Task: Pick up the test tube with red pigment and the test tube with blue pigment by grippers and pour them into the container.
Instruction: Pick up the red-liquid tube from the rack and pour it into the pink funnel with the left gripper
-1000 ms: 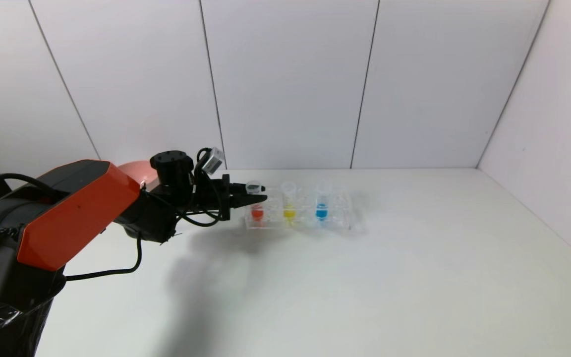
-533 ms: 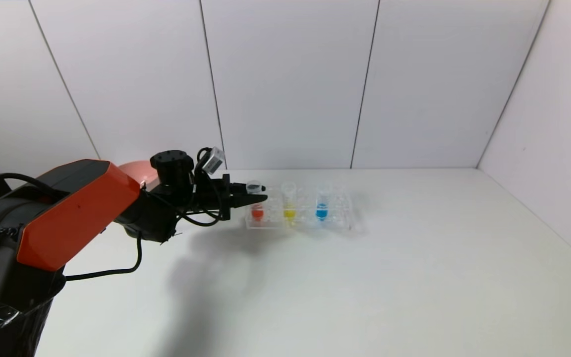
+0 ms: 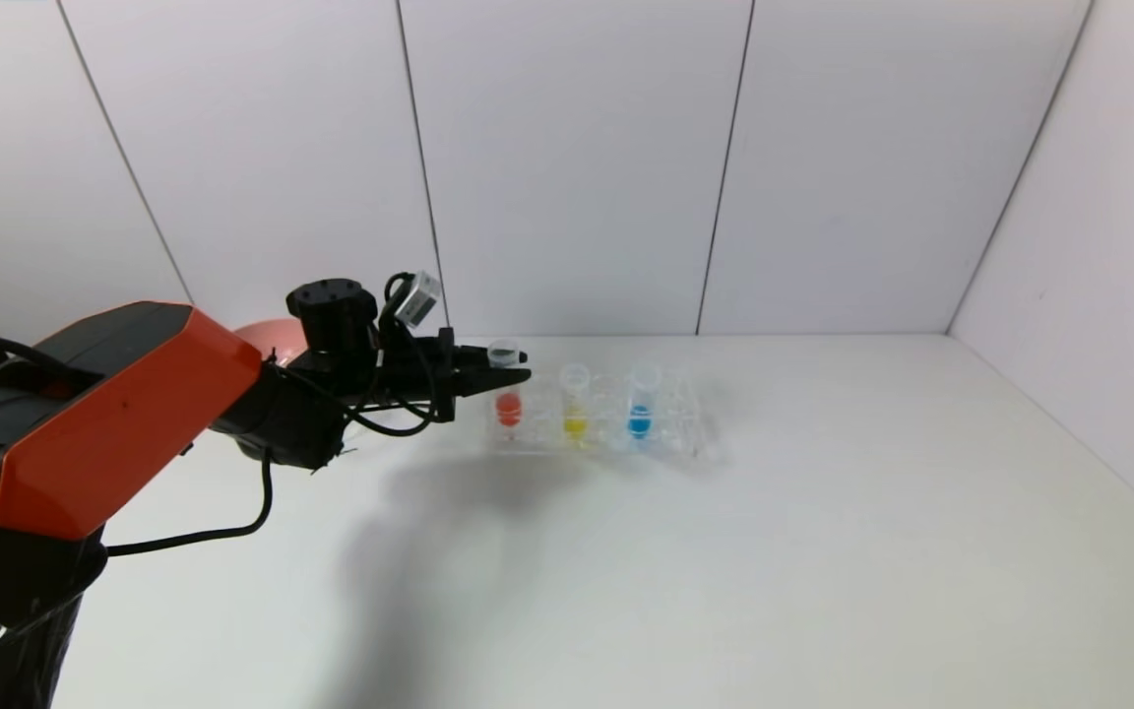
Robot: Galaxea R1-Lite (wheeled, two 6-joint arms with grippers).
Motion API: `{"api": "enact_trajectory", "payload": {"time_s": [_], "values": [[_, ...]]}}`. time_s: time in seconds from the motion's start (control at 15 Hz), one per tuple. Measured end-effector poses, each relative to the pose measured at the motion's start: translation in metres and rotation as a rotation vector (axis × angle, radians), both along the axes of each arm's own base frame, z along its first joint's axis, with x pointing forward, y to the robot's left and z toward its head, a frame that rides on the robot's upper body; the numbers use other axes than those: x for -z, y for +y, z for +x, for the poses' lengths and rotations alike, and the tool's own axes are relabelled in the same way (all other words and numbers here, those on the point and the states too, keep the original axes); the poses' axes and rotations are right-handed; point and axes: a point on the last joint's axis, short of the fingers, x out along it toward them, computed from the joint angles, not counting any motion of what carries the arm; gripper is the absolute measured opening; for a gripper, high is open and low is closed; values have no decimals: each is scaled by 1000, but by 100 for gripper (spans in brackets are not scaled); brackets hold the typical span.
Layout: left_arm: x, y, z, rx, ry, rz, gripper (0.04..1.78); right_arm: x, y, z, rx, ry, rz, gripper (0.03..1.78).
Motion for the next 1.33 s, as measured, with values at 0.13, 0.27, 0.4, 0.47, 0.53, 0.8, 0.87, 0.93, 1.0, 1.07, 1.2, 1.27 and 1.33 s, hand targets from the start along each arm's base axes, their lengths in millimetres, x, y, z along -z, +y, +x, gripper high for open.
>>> {"api": "enact_trajectory", "payload": {"time_s": [0.13, 0.27, 0.4, 0.47, 0.53, 0.8, 0.87, 0.93, 1.0, 1.07, 1.2, 1.27, 1.33], "values": [[-8, 1, -1, -3, -3, -4, 48, 0, 0, 0, 0, 0, 0, 177], [-17, 2, -3, -7, 0, -4, 48, 0, 0, 0, 0, 0, 0, 177], [-28, 3, -5, -8, -10, -7, 48, 0, 0, 0, 0, 0, 0, 177], [-34, 3, -7, -8, -18, -9, 48, 0, 0, 0, 0, 0, 0, 177], [-39, 3, -9, -8, -22, -10, 48, 0, 0, 0, 0, 0, 0, 177], [-61, 6, -15, -15, -55, -17, 48, 0, 0, 0, 0, 0, 0, 177], [-66, 8, -17, -17, -55, -17, 48, 0, 0, 0, 0, 0, 0, 177], [-70, 10, -19, -21, -51, -16, 48, 0, 0, 0, 0, 0, 0, 177], [-76, 12, -21, -29, -44, -14, 48, 0, 0, 0, 0, 0, 0, 177], [-82, 15, -24, -43, -34, -13, 48, 0, 0, 0, 0, 0, 0, 177], [-93, 22, -29, -112, -6, -10, 48, 0, 0, 0, 0, 0, 0, 177], [-100, 24, -32, -169, 11, -8, 48, 0, 0, 0, 0, 0, 0, 177], [-106, 27, -36, -229, 24, -6, 48, 0, 0, 0, 0, 0, 0, 177]]}}
